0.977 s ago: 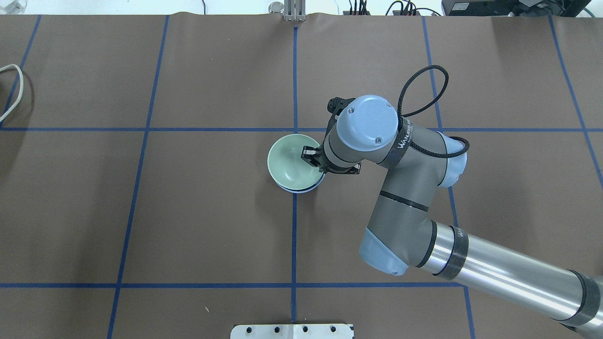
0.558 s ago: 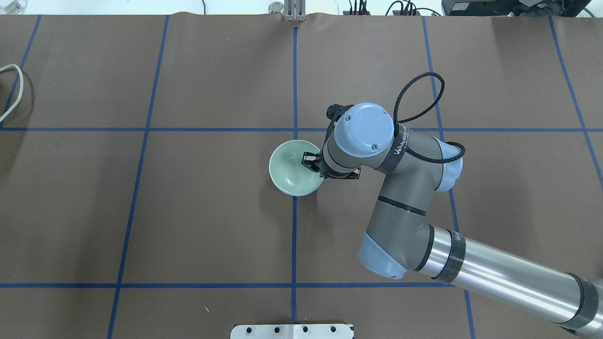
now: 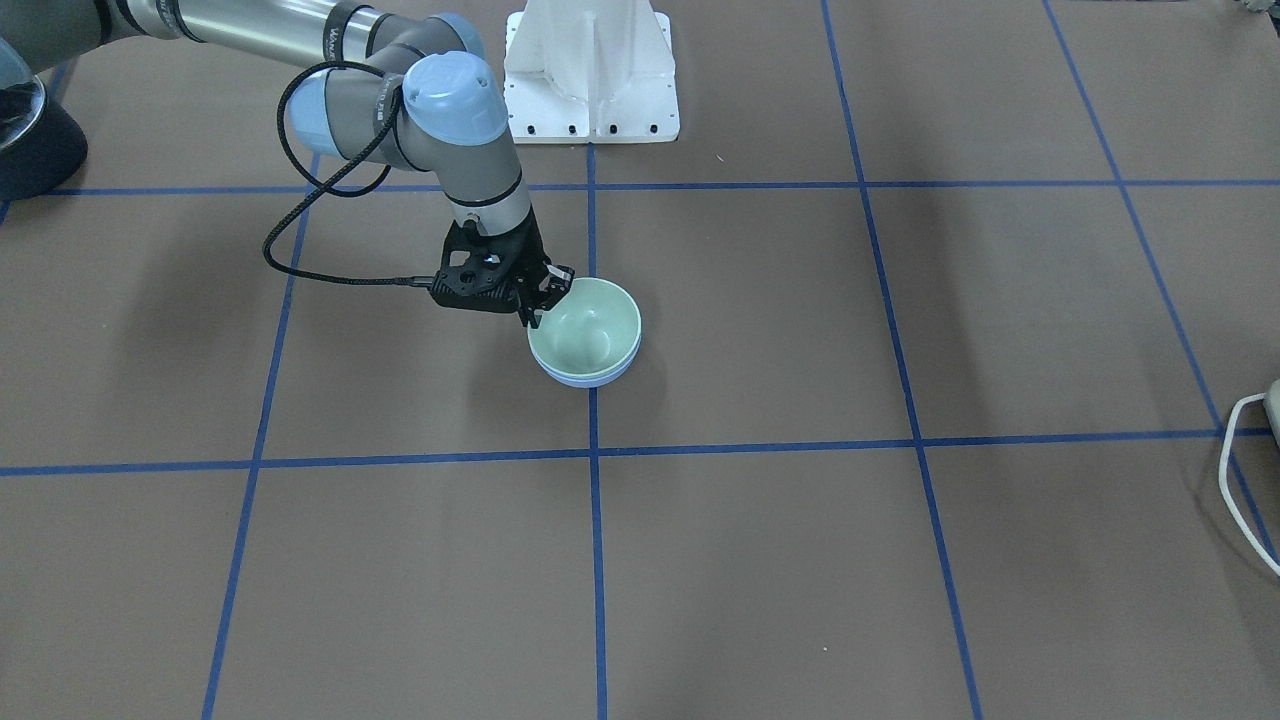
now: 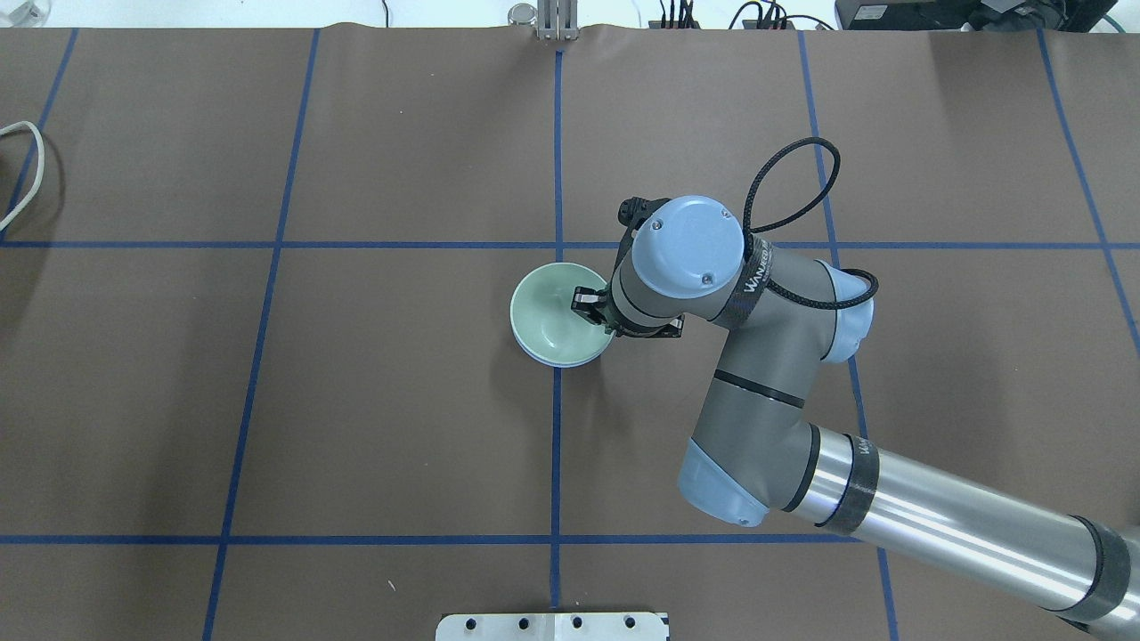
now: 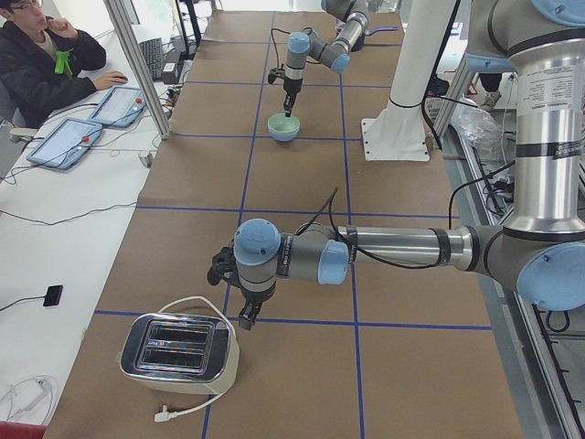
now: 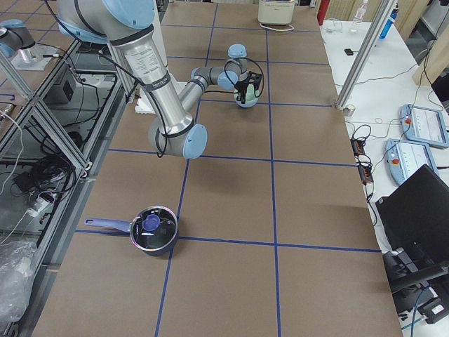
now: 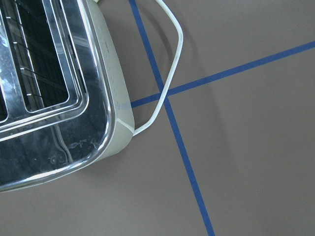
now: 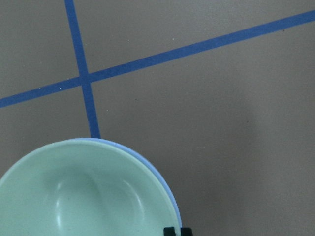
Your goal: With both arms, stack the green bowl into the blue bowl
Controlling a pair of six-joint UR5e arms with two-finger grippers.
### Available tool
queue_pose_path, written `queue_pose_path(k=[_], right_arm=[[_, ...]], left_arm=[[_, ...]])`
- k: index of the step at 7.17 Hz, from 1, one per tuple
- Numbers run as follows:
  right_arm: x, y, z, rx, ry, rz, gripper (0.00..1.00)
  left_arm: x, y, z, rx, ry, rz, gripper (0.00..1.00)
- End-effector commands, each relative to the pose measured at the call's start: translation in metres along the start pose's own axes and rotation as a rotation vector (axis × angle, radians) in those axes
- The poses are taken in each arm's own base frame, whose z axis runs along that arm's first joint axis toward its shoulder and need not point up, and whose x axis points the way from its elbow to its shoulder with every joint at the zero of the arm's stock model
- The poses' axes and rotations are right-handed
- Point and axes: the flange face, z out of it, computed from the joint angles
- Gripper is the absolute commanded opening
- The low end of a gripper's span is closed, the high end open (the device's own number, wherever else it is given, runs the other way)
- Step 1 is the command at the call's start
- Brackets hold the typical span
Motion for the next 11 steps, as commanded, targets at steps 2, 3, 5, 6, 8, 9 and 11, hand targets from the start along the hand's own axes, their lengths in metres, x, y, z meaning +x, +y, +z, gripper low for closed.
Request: queue_pose_path(k=[2, 3, 5, 6, 8, 9, 11], right_arm=[[0.002, -0.018, -0.012, 0.037, -0.007, 0.003, 1.0], [0.007, -0.039, -0.022, 0.039, -0.011, 0.004, 1.0], [0.052, -0.113, -0.053, 0.009, -0.009, -0.032, 1.0], [0.095, -0.158, -0.07, 0.0, 0.0, -0.073, 1.0], [0.199, -0.238, -0.115, -0.007, 0.004, -0.152, 1.0], [0.254, -0.265, -0.137, -0.007, 0.005, -0.18, 1.0], [0.37, -0.294, -0.171, -0.032, 0.04, -0.218, 1.0]], left_arm=[[0.0, 0.0, 0.0, -0.002, 0.0, -0.003, 0.98], [-0.004, 0.002, 0.004, -0.009, 0.002, -0.012, 0.98], [-0.001, -0.001, 0.0, 0.005, 0.0, -0.139, 0.98], [0.004, -0.006, -0.004, 0.032, 0.002, -0.216, 0.98], [0.003, -0.007, -0.005, 0.033, 0.0, -0.234, 0.98], [0.002, -0.006, -0.005, 0.027, -0.001, -0.241, 0.98], [0.0, 0.0, -0.002, 0.017, 0.0, -0.248, 0.98]])
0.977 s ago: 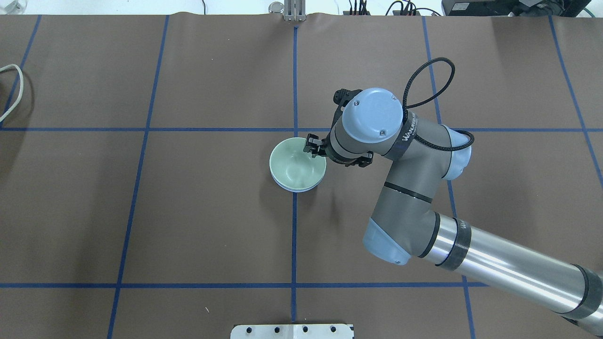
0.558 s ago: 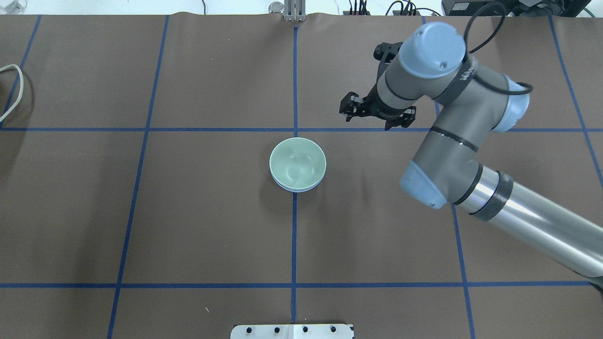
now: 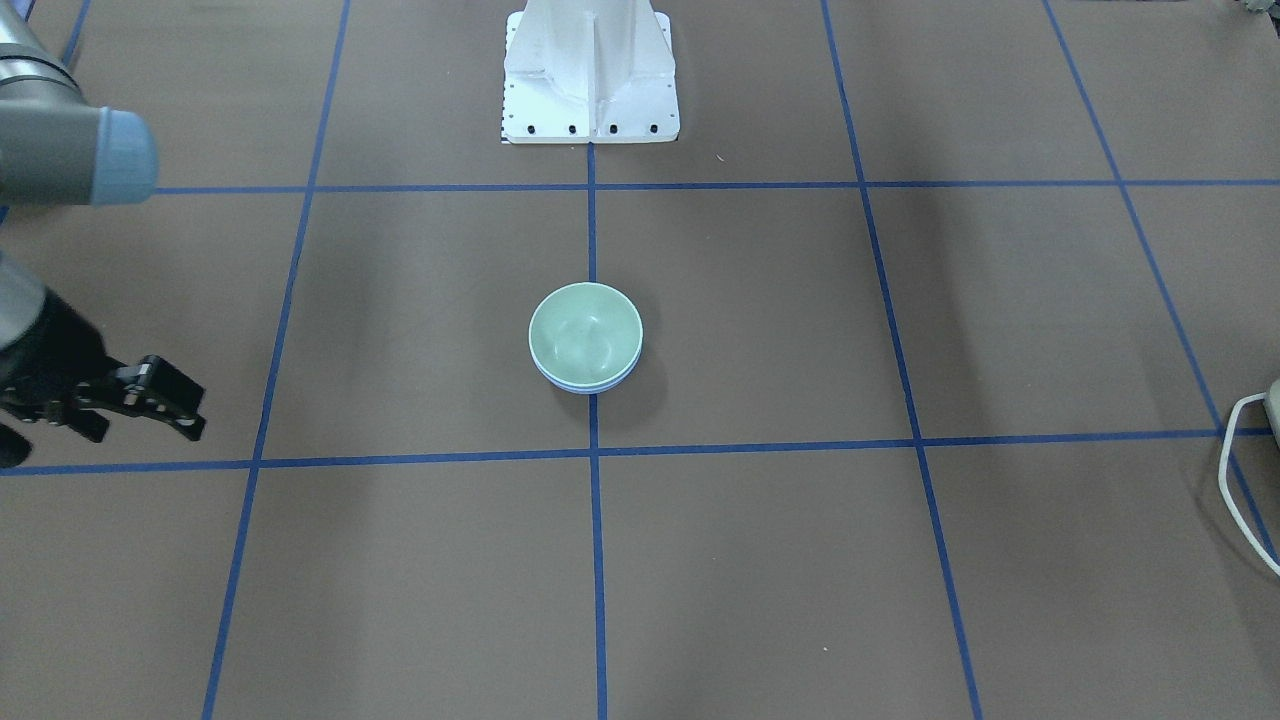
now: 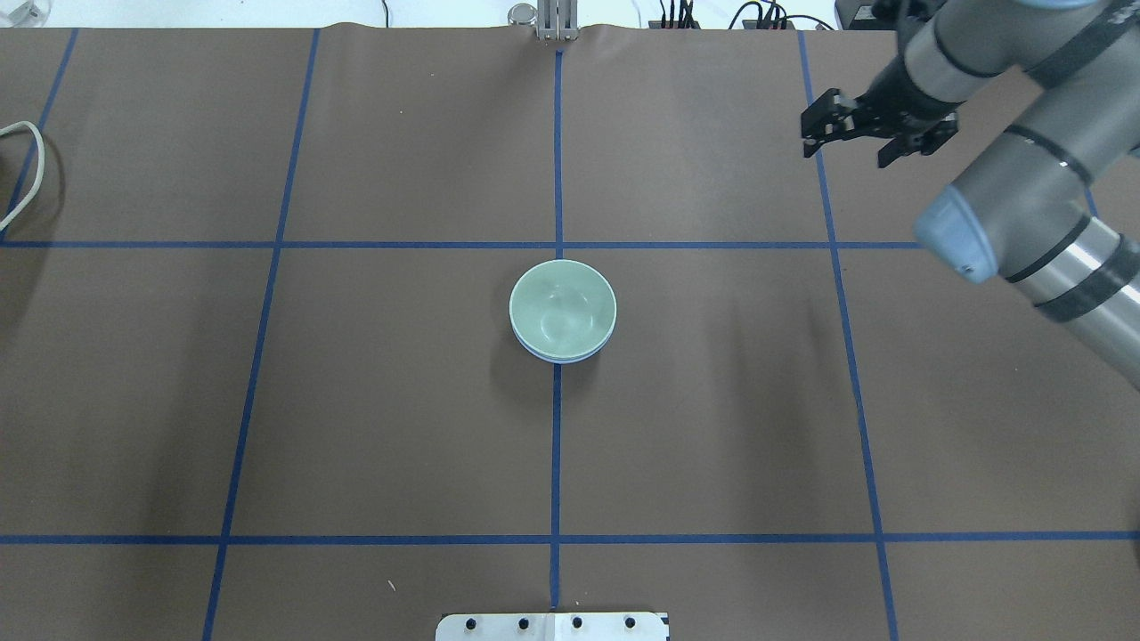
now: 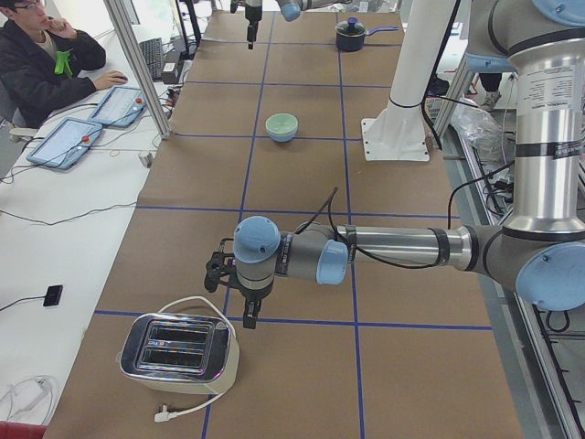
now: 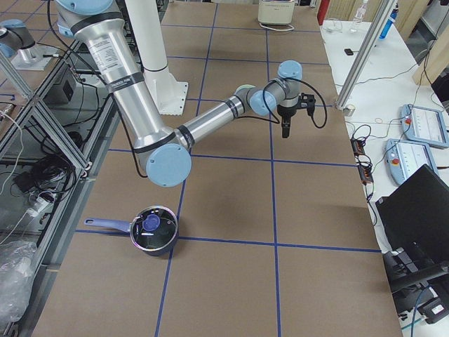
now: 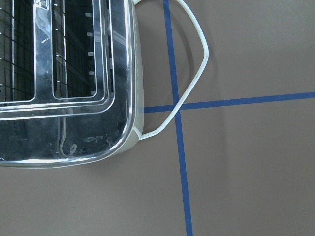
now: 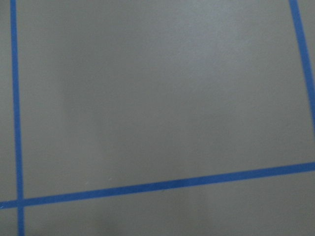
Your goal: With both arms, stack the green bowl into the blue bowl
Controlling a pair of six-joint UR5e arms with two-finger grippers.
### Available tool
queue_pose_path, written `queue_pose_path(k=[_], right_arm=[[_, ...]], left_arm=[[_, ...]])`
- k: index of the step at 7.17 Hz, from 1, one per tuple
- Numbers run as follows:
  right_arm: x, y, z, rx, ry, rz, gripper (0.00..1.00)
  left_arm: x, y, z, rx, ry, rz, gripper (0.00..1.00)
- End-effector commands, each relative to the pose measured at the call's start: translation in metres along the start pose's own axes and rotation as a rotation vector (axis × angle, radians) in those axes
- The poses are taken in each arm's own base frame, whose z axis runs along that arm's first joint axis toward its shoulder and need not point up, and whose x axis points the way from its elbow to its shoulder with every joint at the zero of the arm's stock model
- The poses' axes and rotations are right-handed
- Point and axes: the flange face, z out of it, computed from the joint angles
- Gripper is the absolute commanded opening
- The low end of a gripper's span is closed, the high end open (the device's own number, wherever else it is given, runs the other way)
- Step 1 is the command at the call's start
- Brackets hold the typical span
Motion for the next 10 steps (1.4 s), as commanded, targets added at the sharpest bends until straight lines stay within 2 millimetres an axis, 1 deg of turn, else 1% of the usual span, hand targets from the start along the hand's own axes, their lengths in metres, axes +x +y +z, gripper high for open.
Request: queue_pose_path(k=[1, 2, 3, 4, 5, 6, 7, 8, 10], right_arm=[[0.136, 0.022, -0.026, -0.024, 0.048, -0.05, 1.0], [0.191, 0.044, -0.033, -0.033, 0.064, -0.054, 1.0], [0.246, 0.064, -0.046, -0.03, 0.072, -0.062, 1.0], [0.288, 0.088, -0.052, -0.036, 0.085, -0.045, 1.0], [0.318, 0.113, -0.047, -0.056, 0.099, -0.03, 1.0], [0.343, 0.13, -0.05, -0.059, 0.108, -0.04, 1.0], [0.351, 0.135, -0.052, -0.059, 0.112, -0.032, 1.0], [0.354, 0.137, -0.049, -0.065, 0.115, -0.025, 1.0], [0.354, 0.137, -0.049, -0.065, 0.113, -0.025, 1.0]], left_arm=[[-0.001, 0.004, 0.001, -0.004, 0.0, 0.0, 0.98], [0.0, 0.002, 0.0, 0.0, 0.0, 0.003, 0.98], [-0.001, 0.003, 0.0, 0.0, 0.0, 0.003, 0.98], [-0.001, 0.003, 0.0, -0.001, 0.0, -0.001, 0.98], [-0.001, 0.003, 0.0, -0.001, 0.0, -0.001, 0.98], [-0.002, 0.004, 0.001, -0.002, 0.0, -0.002, 0.98], [-0.002, 0.004, 0.001, -0.001, 0.0, -0.001, 0.98], [-0.003, 0.004, 0.002, 0.001, 0.0, 0.005, 0.98], [-0.004, 0.005, 0.004, -0.002, 0.0, 0.003, 0.98]])
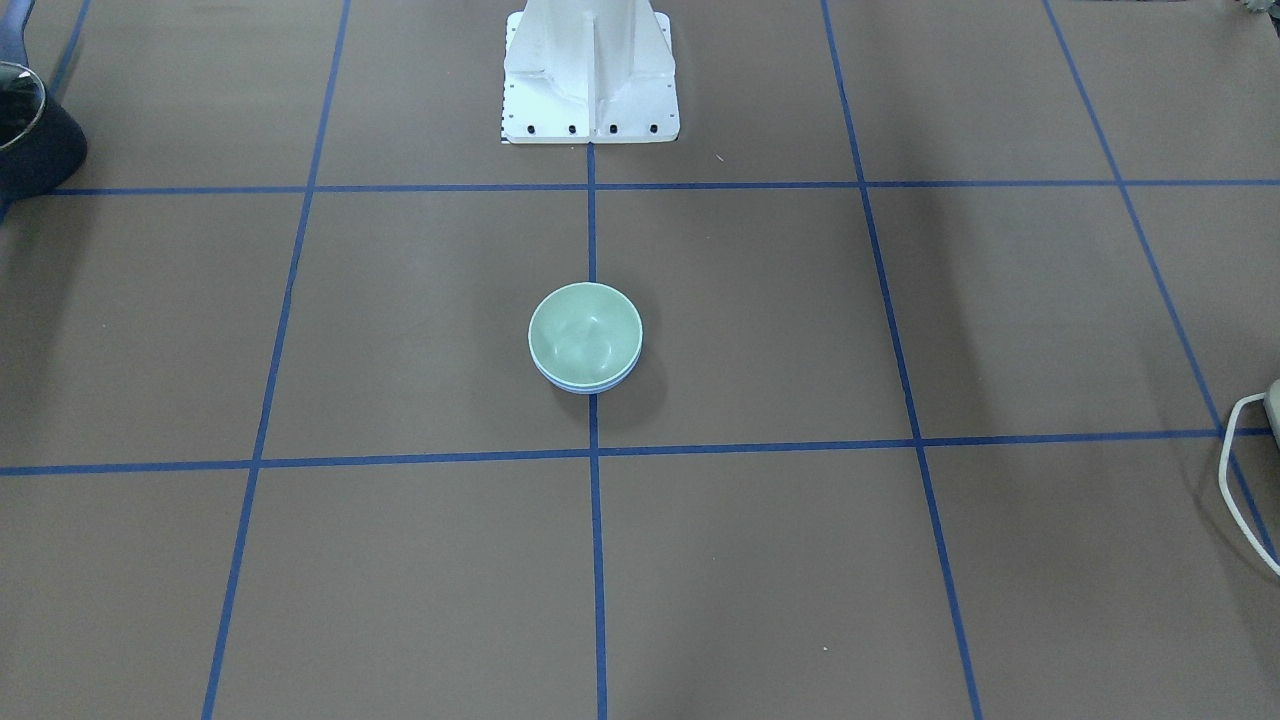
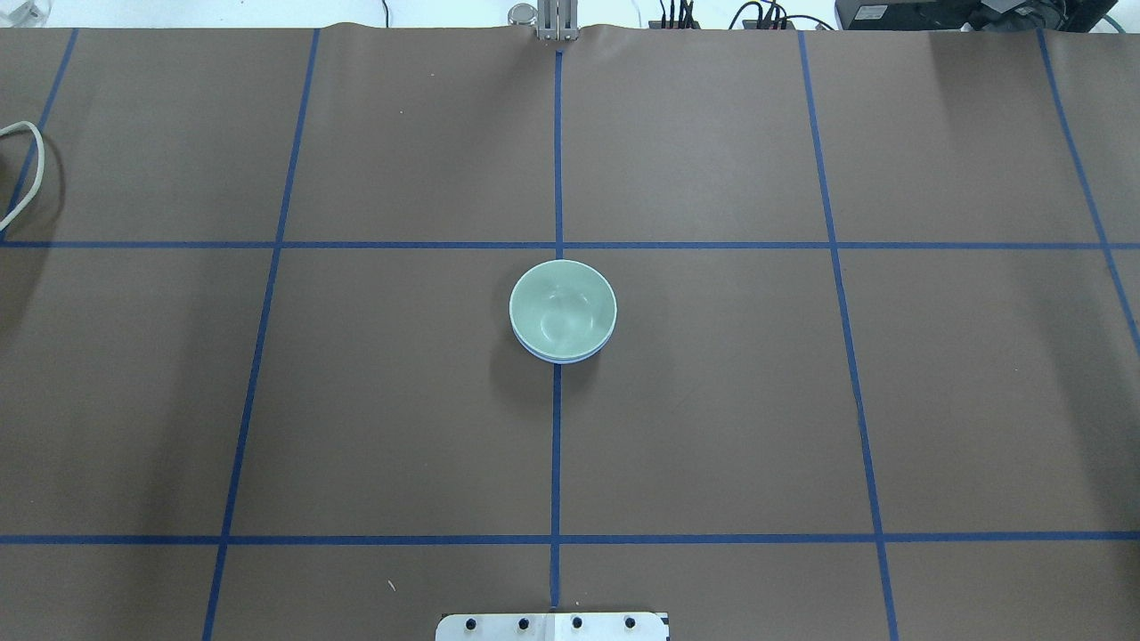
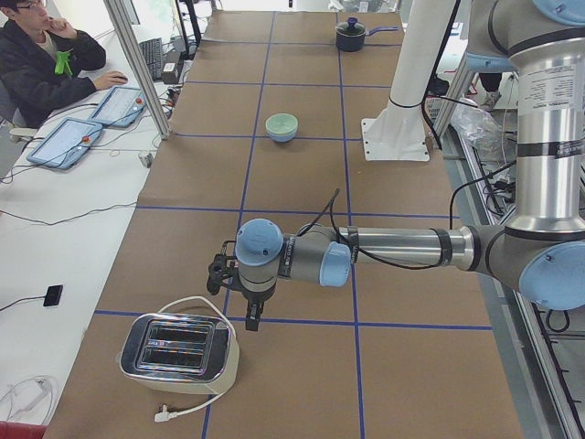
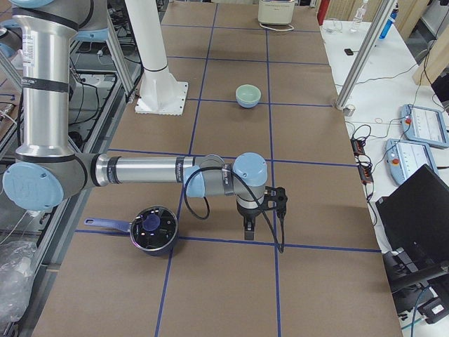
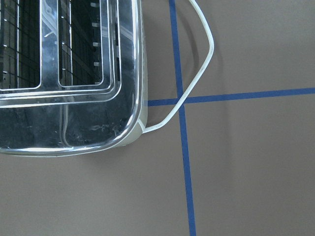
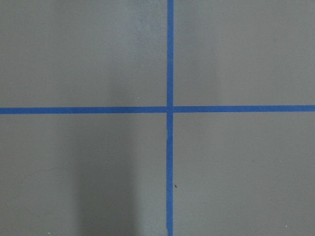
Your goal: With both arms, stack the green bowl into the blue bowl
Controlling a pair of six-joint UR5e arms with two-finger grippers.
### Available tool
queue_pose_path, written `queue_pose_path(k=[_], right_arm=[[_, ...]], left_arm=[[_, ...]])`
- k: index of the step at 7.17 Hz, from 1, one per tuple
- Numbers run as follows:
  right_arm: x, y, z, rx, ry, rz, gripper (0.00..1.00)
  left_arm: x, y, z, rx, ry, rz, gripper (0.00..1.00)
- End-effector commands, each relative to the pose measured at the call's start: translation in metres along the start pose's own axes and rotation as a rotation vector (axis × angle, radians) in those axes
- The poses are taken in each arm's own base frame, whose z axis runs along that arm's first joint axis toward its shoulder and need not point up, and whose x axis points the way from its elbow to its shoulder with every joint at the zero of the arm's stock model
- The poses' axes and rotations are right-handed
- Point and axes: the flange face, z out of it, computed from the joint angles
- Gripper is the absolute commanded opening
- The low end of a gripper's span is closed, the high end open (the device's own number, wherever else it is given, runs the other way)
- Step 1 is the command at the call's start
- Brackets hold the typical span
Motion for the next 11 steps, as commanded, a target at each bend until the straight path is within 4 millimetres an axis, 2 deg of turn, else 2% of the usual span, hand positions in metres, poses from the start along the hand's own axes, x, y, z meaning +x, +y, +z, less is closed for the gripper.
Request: queue_pose_path(k=[1, 4, 5, 11], right_arm=[[0.0009, 0.0016, 0.0008, -0.002, -0.006, 0.001, 1.0], [0.0016, 0.0034, 0.0017, -0.001, -0.009, 0.0, 1.0], [0.0015, 0.0033, 0.0016, 0.0, -0.01, -0.001, 1.0], [0.0037, 0.0035, 0.0031, -0.001, -0.002, 0.006, 1.0]], left_arm=[[-0.0002, -0.0006, 0.0013, -0.001, 0.002, -0.002, 0.98], [0.0004, 0.0011, -0.0011, 0.003, 0.003, 0.001, 0.98], [-0.0027, 0.0089, 0.0018, -0.004, 0.001, -0.005, 0.98], [-0.0036, 0.008, 0.0007, 0.0, -0.01, -0.004, 0.98]])
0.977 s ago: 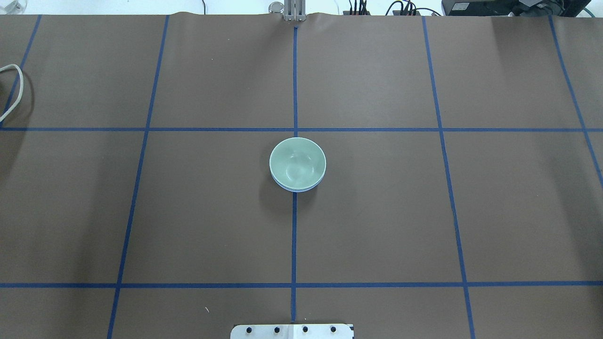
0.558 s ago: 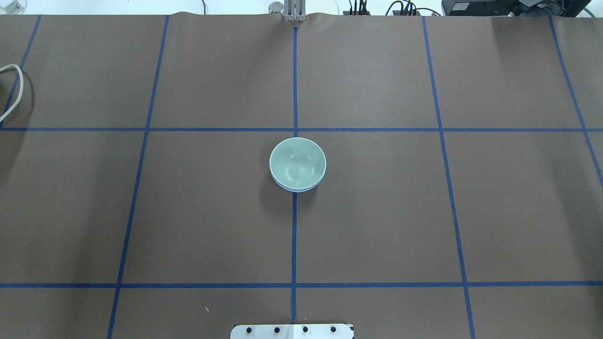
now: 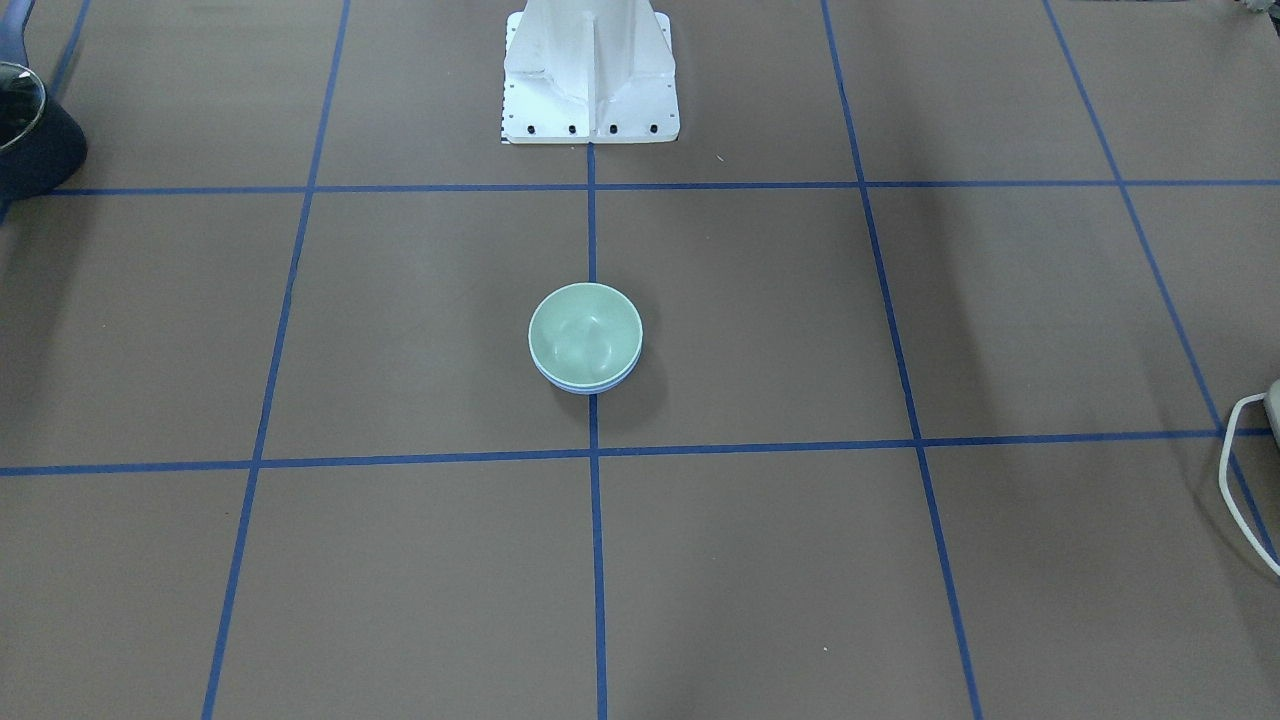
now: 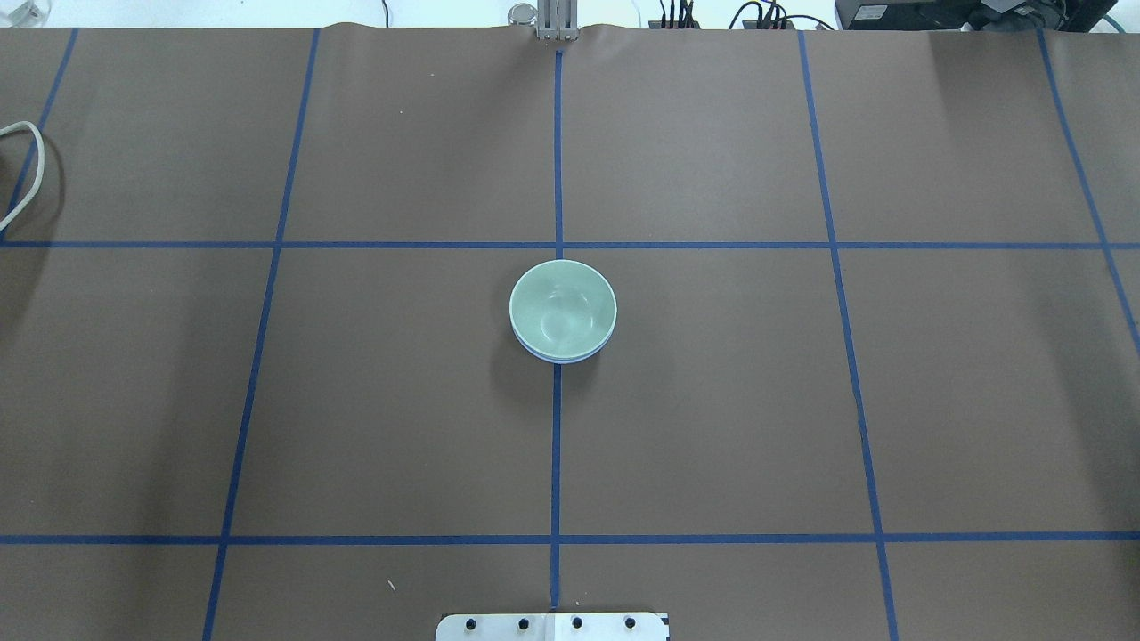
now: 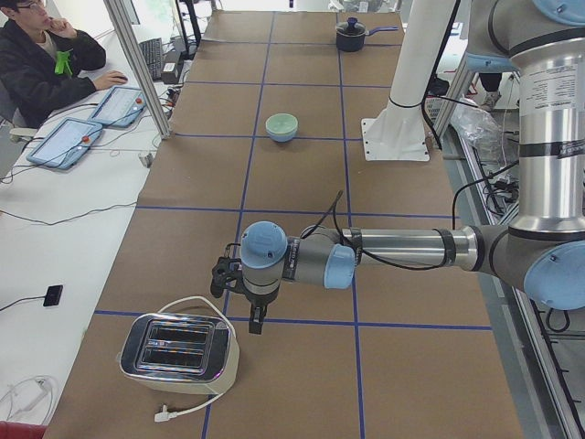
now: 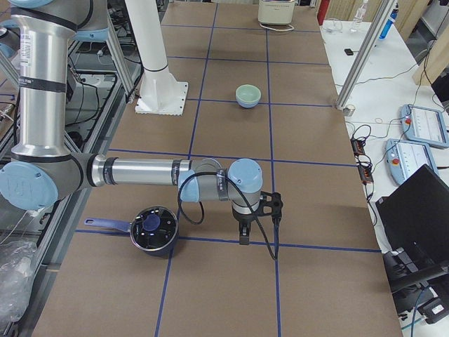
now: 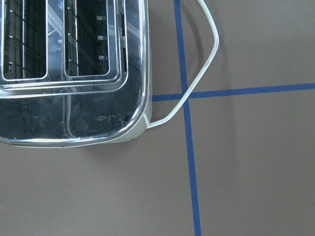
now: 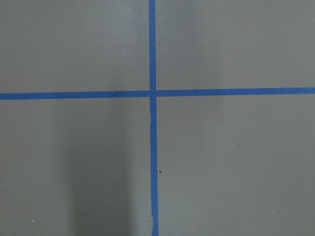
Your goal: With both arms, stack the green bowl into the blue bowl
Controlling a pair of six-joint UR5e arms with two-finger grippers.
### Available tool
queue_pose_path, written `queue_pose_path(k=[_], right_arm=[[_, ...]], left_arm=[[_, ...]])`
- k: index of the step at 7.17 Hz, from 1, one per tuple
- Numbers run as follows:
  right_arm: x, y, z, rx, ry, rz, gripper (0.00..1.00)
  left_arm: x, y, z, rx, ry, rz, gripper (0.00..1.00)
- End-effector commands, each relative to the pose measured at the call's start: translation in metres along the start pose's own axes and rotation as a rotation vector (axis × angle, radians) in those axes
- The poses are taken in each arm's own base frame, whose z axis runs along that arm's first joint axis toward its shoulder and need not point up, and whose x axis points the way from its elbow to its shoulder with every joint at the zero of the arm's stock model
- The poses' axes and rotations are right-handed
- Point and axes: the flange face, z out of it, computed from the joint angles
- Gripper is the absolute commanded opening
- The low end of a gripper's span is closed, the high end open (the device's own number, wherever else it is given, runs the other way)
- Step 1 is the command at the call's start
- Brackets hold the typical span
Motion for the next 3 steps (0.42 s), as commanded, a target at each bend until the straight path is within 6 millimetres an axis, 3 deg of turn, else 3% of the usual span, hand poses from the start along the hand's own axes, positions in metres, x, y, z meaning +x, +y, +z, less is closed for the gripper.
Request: queue_pose_path(k=[1, 3], right_arm=[[0.0004, 0.0, 0.0009, -0.001, 0.005, 0.001, 1.0], [0.0011, 0.0, 0.0005, 0.0, 0.006, 0.003, 1.0]], left_arm=[[-0.0008, 0.0009, 0.0001, 0.0, -0.001, -0.002, 0.98], [-0.0008, 0.0009, 0.0001, 0.0, -0.001, -0.011, 0.98]])
